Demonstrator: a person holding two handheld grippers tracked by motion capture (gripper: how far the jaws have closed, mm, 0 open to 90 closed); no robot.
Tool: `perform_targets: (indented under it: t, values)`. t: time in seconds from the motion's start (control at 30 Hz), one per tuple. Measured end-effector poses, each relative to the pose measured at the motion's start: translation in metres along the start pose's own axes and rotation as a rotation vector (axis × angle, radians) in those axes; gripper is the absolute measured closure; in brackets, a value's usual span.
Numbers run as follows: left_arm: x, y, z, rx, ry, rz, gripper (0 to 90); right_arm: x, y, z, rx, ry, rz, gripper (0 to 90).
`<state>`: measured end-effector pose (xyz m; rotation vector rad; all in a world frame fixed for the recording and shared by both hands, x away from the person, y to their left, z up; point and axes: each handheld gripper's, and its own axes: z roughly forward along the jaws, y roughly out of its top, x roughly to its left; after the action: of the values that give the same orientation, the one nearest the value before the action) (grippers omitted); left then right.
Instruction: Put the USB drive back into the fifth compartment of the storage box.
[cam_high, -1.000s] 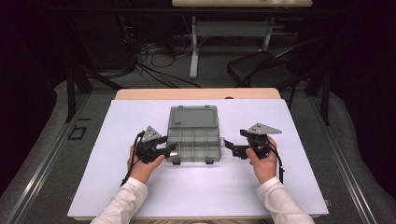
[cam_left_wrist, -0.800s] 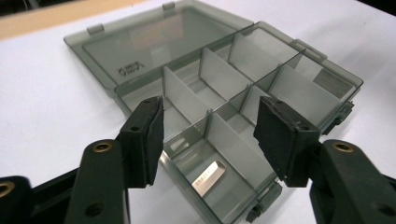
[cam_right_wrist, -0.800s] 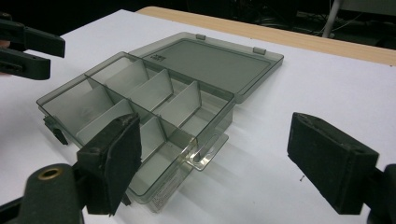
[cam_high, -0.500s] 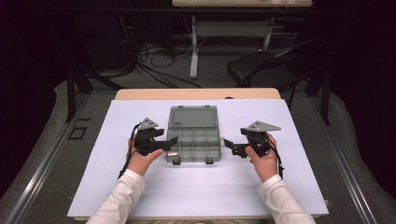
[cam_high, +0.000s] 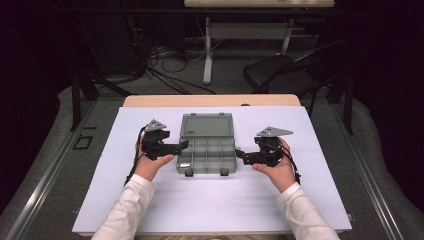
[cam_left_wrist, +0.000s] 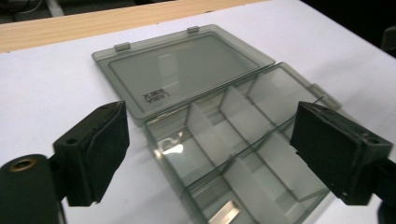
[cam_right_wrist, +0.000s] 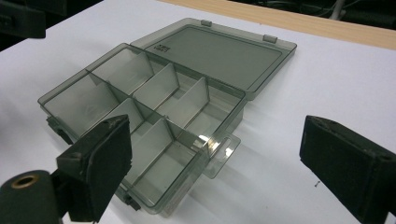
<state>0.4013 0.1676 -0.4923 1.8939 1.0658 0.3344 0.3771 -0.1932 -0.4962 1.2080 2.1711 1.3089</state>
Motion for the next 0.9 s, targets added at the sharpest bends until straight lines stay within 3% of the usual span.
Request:
perform_targets:
  t: [0.13, 0.3, 0.53, 0.73, 0.83, 0.9]
  values:
    - [0.002, -0.003, 0.001, 0.005, -0.002, 0.001, 15.7, 0.000, 0.005, 0.006, 0.008, 0.001, 0.022, 8.9]
    - [0.001, -0.006, 0.003, 0.013, 0.008, 0.033, 16.7, 0.000, 0.013, 0.014, 0.042, -0.010, 0.011, 14.4]
    - [-0.001, -0.008, 0.003, 0.015, 0.020, 0.065, 21.4, -0.010, 0.024, 0.027, 0.047, -0.035, 0.034, 15.7]
    - [-0.002, -0.012, 0.006, 0.033, 0.013, 0.068, 25.2, -0.021, 0.036, 0.036, 0.046, -0.050, 0.076, 17.6]
    - [-0.003, -0.014, 0.007, 0.041, 0.017, 0.074, 26.0, -0.025, 0.044, 0.042, 0.063, -0.081, 0.075, 17.5]
    - [-0.003, -0.015, 0.008, 0.040, 0.018, 0.072, 27.2, -0.026, 0.049, 0.045, 0.087, -0.073, 0.099, 17.4]
